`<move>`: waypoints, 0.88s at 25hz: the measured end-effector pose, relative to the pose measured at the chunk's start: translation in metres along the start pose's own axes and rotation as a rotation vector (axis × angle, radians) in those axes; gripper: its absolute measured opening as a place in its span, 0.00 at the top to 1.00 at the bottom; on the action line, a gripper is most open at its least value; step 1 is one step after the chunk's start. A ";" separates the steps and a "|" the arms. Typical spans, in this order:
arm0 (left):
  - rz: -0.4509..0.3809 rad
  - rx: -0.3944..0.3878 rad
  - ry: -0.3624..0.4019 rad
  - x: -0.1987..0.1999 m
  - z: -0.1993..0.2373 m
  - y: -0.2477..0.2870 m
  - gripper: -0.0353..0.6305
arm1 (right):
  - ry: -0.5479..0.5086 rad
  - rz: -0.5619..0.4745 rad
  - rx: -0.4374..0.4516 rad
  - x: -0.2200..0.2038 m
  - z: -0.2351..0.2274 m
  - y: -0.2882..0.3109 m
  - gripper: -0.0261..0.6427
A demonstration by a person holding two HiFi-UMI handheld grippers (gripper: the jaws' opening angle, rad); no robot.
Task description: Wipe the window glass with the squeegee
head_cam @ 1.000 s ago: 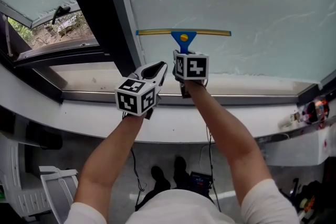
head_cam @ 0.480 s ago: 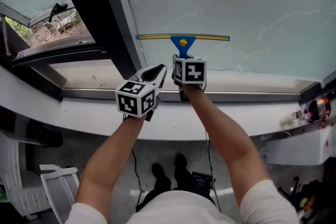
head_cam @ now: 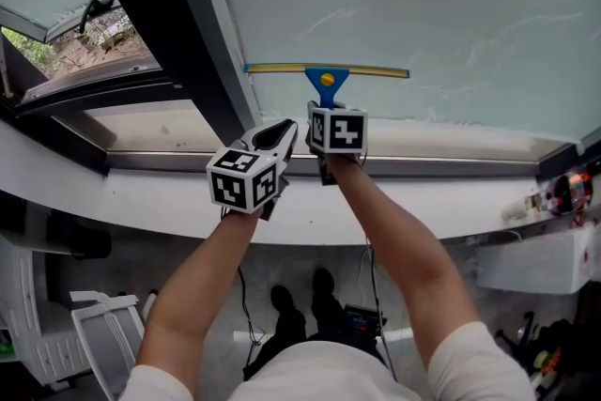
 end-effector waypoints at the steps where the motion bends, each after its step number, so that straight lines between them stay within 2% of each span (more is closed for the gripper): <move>1: 0.002 0.000 -0.003 -0.003 0.000 0.001 0.88 | -0.002 0.002 0.000 -0.002 -0.001 0.002 0.79; 22: 0.069 -0.007 -0.065 -0.059 0.009 0.017 0.88 | 0.007 0.078 -0.007 -0.055 -0.024 0.038 0.79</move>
Point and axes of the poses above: the fingertips, and each gripper's own axes: y forward along the fingers, z to its left, x out of its top, the point moved 1 cm from there along -y, backward along the fingers, and after that the axes turned 11 degrees about y, right-handed, at the moved point
